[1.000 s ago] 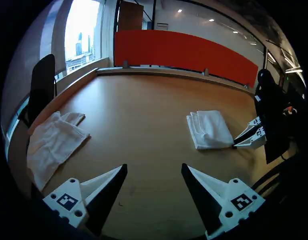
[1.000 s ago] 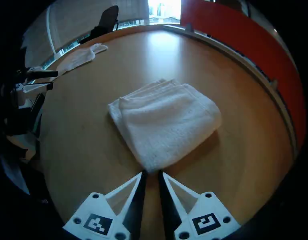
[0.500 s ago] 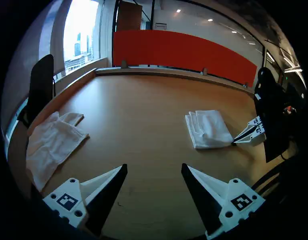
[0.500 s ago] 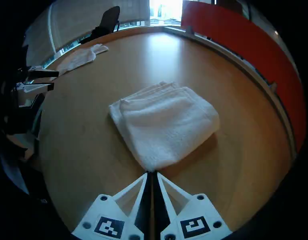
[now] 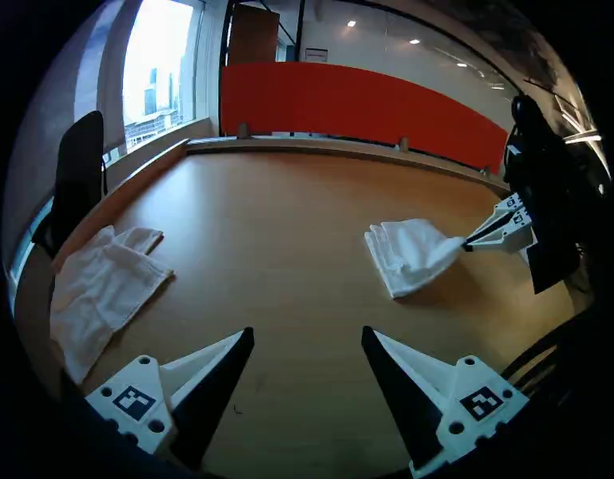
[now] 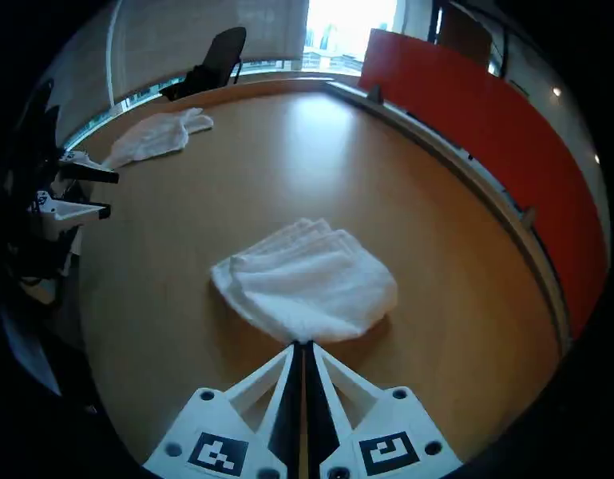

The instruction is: Fold towel

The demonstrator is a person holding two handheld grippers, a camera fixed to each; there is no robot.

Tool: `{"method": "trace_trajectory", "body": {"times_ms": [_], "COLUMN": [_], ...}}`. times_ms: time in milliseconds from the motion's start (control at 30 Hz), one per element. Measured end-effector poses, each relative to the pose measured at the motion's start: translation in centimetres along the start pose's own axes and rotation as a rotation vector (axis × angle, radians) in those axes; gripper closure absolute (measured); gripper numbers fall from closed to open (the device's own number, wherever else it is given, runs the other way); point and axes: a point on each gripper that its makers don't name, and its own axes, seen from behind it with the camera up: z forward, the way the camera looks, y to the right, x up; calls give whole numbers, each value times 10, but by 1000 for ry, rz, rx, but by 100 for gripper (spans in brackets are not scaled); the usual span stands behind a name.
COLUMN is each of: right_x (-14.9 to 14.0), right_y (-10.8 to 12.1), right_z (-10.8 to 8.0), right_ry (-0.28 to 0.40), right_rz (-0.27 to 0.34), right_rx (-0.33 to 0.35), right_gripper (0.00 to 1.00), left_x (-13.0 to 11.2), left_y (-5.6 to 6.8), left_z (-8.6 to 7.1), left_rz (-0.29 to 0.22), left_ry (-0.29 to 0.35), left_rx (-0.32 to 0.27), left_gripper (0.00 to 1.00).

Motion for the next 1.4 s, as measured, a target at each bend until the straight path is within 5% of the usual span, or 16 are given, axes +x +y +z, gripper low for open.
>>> {"method": "trace_trajectory", "body": {"times_ms": [600,1400], "right_x": [86,61], "right_y": [61,123], "right_z": [-64,-124], "right_ry": [103,78], "right_rz": [-125,-87], "right_rx": [-114,-178], "right_gripper": [98,99], "left_x": [18,25], "left_y": [5,16], "left_z": [-1,3], "left_rz": [27,58], "left_ry": [34,37], "left_rx": [-36,-65], "left_gripper": [0,0]}}
